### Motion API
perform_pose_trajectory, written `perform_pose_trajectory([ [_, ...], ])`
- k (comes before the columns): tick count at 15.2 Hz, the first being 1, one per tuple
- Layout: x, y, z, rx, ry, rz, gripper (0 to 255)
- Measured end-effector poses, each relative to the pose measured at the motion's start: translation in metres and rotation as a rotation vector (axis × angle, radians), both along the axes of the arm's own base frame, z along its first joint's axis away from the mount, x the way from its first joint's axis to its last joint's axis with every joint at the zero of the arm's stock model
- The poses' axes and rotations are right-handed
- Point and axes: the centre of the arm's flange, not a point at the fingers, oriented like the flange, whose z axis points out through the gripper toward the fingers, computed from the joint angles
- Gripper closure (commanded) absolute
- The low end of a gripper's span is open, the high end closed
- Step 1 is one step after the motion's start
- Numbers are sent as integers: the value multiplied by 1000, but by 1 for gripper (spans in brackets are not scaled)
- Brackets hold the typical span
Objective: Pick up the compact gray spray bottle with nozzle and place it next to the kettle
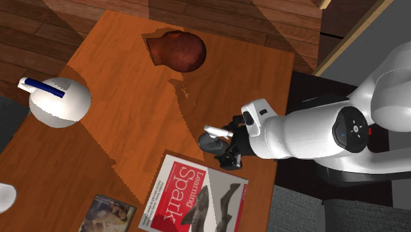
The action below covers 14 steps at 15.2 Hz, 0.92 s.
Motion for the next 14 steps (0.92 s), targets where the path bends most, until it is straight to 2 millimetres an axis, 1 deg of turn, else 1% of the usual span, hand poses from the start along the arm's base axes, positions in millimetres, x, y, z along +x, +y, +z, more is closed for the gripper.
perform_pose_trajectory([
  [4,10,1,-15,2,0,0,0],
  [10,11,0,-17,3,0,1,0],
  [11,11,0,-17,3,0,1,255],
  [14,11,0,-17,3,0,1,255],
])
